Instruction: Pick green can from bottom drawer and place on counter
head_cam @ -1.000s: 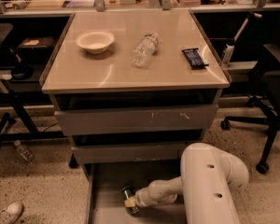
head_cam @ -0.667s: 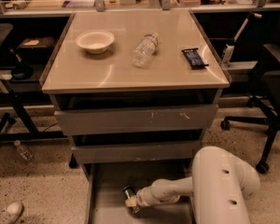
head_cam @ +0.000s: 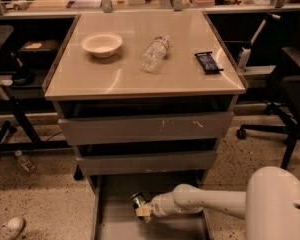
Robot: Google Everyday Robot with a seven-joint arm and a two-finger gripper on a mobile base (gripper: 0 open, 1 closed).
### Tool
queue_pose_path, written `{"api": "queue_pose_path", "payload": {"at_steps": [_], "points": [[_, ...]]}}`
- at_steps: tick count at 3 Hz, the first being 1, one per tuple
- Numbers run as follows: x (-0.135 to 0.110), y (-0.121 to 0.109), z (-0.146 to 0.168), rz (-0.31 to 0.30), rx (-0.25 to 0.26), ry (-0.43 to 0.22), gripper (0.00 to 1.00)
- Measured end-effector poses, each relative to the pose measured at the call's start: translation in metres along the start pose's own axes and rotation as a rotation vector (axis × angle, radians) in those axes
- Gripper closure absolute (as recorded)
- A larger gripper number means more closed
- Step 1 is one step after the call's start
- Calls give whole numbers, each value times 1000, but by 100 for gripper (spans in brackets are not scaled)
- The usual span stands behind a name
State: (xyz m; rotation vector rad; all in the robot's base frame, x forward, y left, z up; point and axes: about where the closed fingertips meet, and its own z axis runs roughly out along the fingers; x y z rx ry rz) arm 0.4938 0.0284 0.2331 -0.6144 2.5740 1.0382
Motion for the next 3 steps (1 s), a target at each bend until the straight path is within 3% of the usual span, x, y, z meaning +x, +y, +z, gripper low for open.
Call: {"api": "queue_pose_path", "payload": {"at_steps": [1, 2, 3], "points": [[-17, 21, -41, -13, -22, -22, 100], [-24, 26, -44, -27, -28, -20, 100], [-47, 52, -62, -68, -22, -37, 100]]}}
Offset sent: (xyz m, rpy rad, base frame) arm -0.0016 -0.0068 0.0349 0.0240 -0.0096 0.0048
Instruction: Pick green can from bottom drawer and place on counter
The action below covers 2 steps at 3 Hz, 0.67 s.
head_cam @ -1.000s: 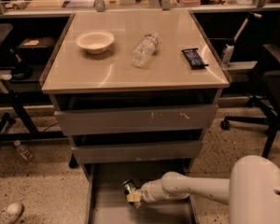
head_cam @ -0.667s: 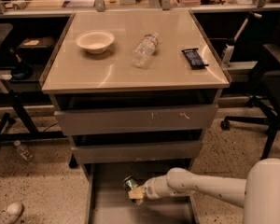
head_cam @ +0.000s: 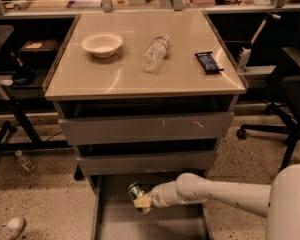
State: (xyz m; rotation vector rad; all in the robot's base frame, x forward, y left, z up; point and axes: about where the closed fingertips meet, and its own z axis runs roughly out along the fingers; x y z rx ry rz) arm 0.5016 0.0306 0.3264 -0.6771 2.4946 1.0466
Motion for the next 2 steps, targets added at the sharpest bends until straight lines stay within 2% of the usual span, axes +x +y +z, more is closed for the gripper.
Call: {"api": "queue_pose_path", "payload": {"at_steps": [1, 2], "points": [[-32, 33, -24, -48, 8, -22, 100], [-76, 67, -56, -124, 27, -56, 100]]}}
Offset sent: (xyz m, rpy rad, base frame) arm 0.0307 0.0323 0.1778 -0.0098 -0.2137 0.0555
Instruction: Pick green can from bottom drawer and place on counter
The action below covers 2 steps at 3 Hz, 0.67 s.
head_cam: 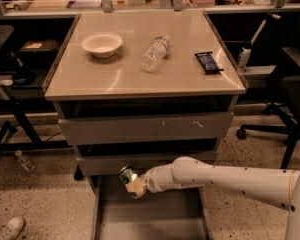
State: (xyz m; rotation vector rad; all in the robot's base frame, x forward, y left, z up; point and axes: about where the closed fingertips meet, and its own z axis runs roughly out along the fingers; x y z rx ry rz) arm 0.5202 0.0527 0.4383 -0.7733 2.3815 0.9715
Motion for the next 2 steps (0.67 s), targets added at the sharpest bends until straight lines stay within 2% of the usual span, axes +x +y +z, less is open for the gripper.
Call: {"api": "queue_pose_path", "payload": {"at_steps": [1, 2], "points": [[0, 0, 0, 0, 0, 0, 100], [-30, 17, -20, -75, 27, -36, 100]]}}
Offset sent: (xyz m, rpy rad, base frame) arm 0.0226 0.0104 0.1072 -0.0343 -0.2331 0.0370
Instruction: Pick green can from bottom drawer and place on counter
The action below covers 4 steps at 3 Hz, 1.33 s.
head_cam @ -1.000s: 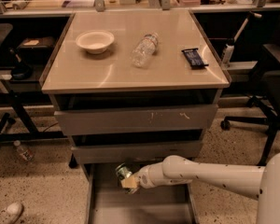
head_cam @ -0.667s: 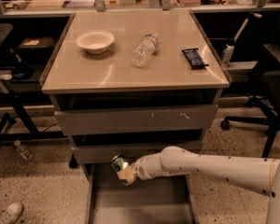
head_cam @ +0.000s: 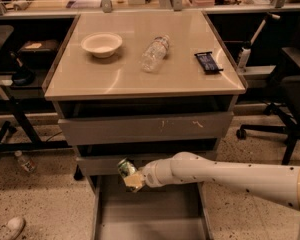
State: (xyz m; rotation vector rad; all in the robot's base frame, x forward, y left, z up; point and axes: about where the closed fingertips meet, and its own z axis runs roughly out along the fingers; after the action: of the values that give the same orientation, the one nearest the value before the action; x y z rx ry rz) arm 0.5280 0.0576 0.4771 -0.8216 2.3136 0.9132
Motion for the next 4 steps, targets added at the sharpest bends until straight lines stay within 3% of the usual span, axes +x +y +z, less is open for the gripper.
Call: {"api": "queue_pose_path", "payload": {"at_steps": [1, 2, 3, 4], "points": [[-35, 30, -33, -86, 41, -37, 100], [-48, 63, -74, -154, 106, -26, 100], [-47, 62, -72, -150, 102, -26, 100], [-80, 70, -99, -212, 137, -91, 100]]}}
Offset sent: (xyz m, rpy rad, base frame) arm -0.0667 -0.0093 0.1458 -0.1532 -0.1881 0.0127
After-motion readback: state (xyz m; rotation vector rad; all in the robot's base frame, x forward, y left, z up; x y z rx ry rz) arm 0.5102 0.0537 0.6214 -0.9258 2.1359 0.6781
